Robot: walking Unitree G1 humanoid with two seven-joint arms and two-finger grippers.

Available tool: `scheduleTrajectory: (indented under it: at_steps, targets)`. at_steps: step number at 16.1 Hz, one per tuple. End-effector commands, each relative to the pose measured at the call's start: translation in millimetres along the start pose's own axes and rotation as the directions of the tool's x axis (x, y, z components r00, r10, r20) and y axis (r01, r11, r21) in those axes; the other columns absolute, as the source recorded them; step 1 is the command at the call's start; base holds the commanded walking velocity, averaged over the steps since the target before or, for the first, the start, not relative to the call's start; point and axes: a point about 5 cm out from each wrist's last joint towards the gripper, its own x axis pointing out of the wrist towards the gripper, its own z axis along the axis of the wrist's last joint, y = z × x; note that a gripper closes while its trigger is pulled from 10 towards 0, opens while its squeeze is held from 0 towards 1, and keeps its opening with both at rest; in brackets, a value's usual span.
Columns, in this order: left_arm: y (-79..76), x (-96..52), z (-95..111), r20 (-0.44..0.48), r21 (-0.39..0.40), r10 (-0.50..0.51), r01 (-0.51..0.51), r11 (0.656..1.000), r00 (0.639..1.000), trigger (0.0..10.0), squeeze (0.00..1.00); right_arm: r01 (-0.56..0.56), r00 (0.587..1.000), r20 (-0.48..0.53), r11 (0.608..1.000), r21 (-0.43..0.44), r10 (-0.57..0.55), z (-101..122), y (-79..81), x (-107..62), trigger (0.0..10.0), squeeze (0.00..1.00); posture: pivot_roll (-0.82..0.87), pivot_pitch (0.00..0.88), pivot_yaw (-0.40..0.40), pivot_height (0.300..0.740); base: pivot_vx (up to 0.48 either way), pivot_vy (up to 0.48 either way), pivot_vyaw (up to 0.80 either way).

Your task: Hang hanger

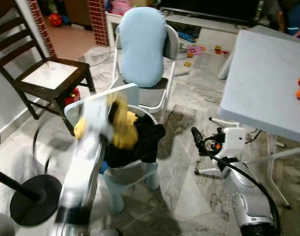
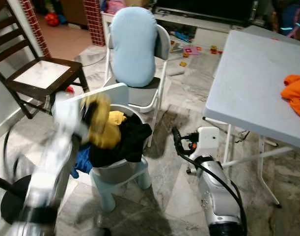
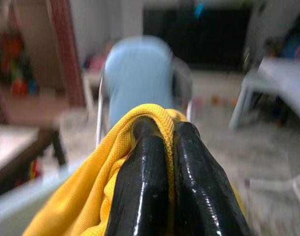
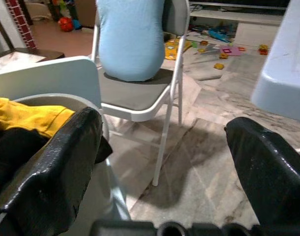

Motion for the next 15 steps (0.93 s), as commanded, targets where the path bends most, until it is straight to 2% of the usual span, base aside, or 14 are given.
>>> scheduleTrajectory:
  at_steps: [1, 2, 3, 5, 6, 7, 9, 10, 12, 13, 14, 15]
  targets:
    - [-6.2, 20.9, 25, 0.106, 0.015, -0.047, 0.046, 0.999, 0.993, 1.5, 0.0, -0.003, 1.0, 0.006, 1.0, -0.007, 0.003, 2, 1.2, 3.3, 10.0, 0.0, 0.07, 0.09, -0.038, 0.74, 0.0, 0.0, 0.0]
    - [-7.3, 29.1, 34, 0.135, 0.015, -0.056, 0.055, 0.998, 0.989, 1.6, 0.0, -0.005, 1.0, 0.009, 1.0, -0.008, 0.005, 3, 2.1, 4.2, 10.0, 0.0, 0.07, 0.09, -0.038, 0.74, 0.0, 0.0, 0.0]
    - [-10.0, 44.8, 57, 0.198, 0.032, -0.081, 0.077, 0.997, 0.977, 1.8, 0.0, -0.005, 1.0, 0.015, 1.0, -0.012, 0.005, 4, 3.0, 5.3, 10.0, 0.0, 0.06, 0.086, -0.035, 0.74, 0.0, 0.0, 0.0]
    - [-16.4, 61.0, 90, 0.283, 0.052, -0.129, 0.119, 0.992, 0.951, 2.1, 0.0, -0.003, 1.0, 0.016, 1.0, -0.014, 0.003, 4, 3.2, 5.4, 10.0, 0.0, 0.06, 0.083, -0.03, 0.74, 0.0, 0.0, 0.0]
    - [-23.4, 70.9, 113, 0.34, 0.051, -0.161, 0.153, 0.987, 0.926, 2.4, 0.0, 0.001, 1.0, 0.013, 1.0, -0.019, 0.0, 3, 2.7, 5.5, 10.0, 0.0, 0.06, 0.083, -0.03, 0.74, 0.0, 0.0, 0.0]
    - [-24.8, 72.8, 116, 0.352, 0.05, -0.166, 0.159, 0.986, 0.921, 2.7, 0.0, 0.001, 1.0, 0.012, 1.0, -0.02, -0.001, 2, 2.5, 5.6, 10.0, 0.0, 0.06, 0.083, -0.03, 0.74, 0.0, 0.0, 0.0]
    - [-41.0, 75.7, 149, 0.449, -0.041, -0.183, 0.224, 0.974, 0.875, 3.2, 0.0, 0.0, 1.0, 0.008, 1.0, -0.017, 0.0, 0, 5.4, 5.9, 10.0, 0.0, 0.06, 0.088, -0.024, 0.74, 0.0, 0.0, 0.0]
    - [-44.2, 72.7, 150, 0.461, -0.083, -0.174, 0.237, 0.968, 0.87, 3.2, 0.0, -0.004, 1.0, 0.006, 1.0, -0.018, 0.004, 0, 7.0, 5.8, 10.0, 0.0, 0.06, 0.091, -0.025, 0.74, 0.0, 0.0, 0.0]
    - [-42.8, 60.4, 124, 0.41, -0.223, -0.129, 0.237, 0.946, 0.903, 3.1, 0.0, -0.013, 1.0, 0.003, 1.0, -0.026, 0.013, 0, 8.6, 3.8, 10.0, 0.0, 0.06, 0.105, -0.035, 0.74, 0.0, 0.0, 0.0]
    - [-37.9, 53.3, 100, 0.345, -0.306, -0.098, 0.211, 0.928, 0.933, 3.7, 0.0, -0.015, 1.0, -0.001, 0.999, -0.03, 0.015, -1, 7.8, 2.9, 10.0, 0.0, 0.06, 0.119, -0.048, 0.74, 0.0, 0.0, 0.0]
    - [-27.4, 37.2, 50, 0.183, -0.479, -0.025, 0.111, 0.871, 0.983, 4.0, 0.0, -0.023, 1.0, -0.012, 0.999, -0.037, 0.023, -2, 6.6, 1.7, 10.0, 0.0, 0.06, 0.13, -0.06, 0.74, 0.0, 0.0, 0.0]
    - [-23.9, 27.7, 27, 0.103, -0.536, -0.004, 0.059, 0.842, 0.995, 4.5, 0.0, -0.03, 0.999, -0.018, 0.999, -0.041, 0.029, -2, 6.6, 1.4, 10.0, 0.0, 0.06, 0.14, -0.071, 0.74, 0.0, 0.0, 0.0]
